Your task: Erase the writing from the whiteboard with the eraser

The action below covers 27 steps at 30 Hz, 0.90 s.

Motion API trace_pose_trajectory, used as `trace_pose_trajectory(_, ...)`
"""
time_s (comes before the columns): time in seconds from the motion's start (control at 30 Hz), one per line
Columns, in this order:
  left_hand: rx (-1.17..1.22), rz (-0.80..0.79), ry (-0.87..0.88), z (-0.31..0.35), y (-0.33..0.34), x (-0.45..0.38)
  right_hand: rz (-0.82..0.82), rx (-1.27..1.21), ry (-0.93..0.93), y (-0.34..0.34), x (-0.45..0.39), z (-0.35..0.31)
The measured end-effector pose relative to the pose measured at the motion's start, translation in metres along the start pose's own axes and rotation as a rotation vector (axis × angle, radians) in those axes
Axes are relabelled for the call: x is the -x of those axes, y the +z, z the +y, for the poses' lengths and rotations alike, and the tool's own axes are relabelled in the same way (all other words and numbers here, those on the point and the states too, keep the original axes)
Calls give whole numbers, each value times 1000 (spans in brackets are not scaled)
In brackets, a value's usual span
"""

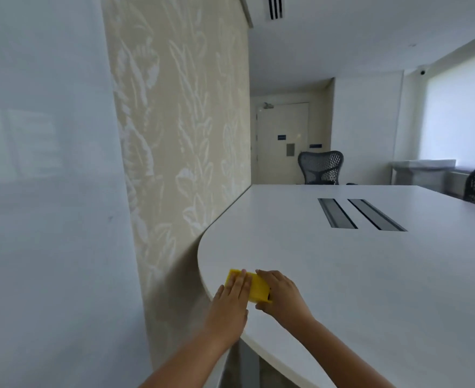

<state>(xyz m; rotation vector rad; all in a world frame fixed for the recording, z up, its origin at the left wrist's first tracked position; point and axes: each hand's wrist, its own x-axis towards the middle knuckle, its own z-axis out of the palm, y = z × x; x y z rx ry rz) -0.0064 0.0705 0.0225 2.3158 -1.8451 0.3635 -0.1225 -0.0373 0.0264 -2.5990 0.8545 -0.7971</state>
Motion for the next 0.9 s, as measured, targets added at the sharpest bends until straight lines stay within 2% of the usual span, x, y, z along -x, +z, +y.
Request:
trace_pose_trajectory(0.1, 12, -108, 11, 16, 17, -15, -53, -49, 117, -1, 6, 25)
trace_pose_trajectory(0.2, 31, -150, 29, 23, 32, -26, -97, -43, 184, -1, 6, 43)
trace_pose_trajectory(0.37, 15, -168, 44, 19, 43, -35, -177, -25, 213, -1, 4, 48)
trace_pose_trajectory(0.67, 74, -199, 7, 23, 51, -39, -226, 37, 212, 6, 2, 59)
trace_pose_trajectory(0.77, 40, -236, 53, 17, 46, -40, -244, 59, 196, 7, 4, 61)
trace_pose_trajectory(0.9, -79, -154, 88, -3, 35, -38, -217, 65, 175, 5, 10, 62)
